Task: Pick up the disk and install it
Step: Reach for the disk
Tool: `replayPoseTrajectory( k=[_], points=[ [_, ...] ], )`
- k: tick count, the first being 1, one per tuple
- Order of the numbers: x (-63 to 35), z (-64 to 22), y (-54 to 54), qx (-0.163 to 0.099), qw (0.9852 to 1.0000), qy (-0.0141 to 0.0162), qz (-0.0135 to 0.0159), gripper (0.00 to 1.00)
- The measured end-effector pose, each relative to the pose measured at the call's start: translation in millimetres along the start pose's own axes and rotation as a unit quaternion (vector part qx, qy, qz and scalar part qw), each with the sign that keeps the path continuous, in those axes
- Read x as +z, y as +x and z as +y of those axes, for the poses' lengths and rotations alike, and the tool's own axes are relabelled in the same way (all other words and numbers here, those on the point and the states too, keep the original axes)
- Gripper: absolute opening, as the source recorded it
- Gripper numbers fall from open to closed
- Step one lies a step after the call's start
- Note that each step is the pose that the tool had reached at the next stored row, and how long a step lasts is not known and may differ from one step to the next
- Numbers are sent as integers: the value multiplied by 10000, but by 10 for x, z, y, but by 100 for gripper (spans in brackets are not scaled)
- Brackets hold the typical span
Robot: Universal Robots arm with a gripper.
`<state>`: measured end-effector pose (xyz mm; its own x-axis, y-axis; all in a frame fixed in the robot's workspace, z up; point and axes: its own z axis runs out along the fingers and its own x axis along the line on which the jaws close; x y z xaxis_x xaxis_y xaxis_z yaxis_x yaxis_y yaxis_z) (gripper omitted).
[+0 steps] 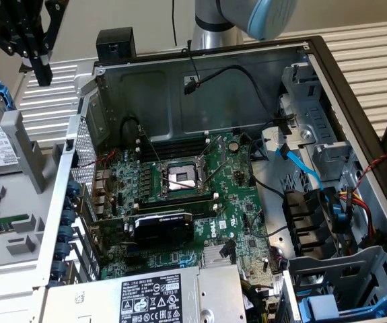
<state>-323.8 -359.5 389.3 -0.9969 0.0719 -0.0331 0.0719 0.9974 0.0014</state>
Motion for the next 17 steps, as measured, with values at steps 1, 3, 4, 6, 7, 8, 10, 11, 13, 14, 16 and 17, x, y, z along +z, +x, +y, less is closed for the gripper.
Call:
replayPoseTrajectory(
  k=[1, 3, 4, 6, 7, 8, 10, 11, 13, 14, 16, 17],
  points=[
    [0, 10, 43, 0, 10000, 0, 0, 11],
    [-1, 33, 139, 0, 10000, 0, 0, 11],
    [-1, 44, 182, 0, 10000, 0, 0, 11],
    [0, 70, 277, 0, 10000, 0, 0, 11],
    [0, 85, 325, 0, 10000, 0, 0, 11],
    [1, 102, 371, 0, 10000, 1, 0, 11],
    [2, 145, 458, 0, 10000, 0, 0, 11],
    [2, 171, 495, 0, 10000, 0, 0, 11],
    [0, 234, 551, 1, 10000, 1, 0, 11],
    [-1, 267, 577, 0, 10000, 1, 0, 11],
    [-2, 330, 626, 0, 10000, 1, 0, 11],
    [-3, 360, 658, 0, 10000, 1, 0, 11]
  ],
)
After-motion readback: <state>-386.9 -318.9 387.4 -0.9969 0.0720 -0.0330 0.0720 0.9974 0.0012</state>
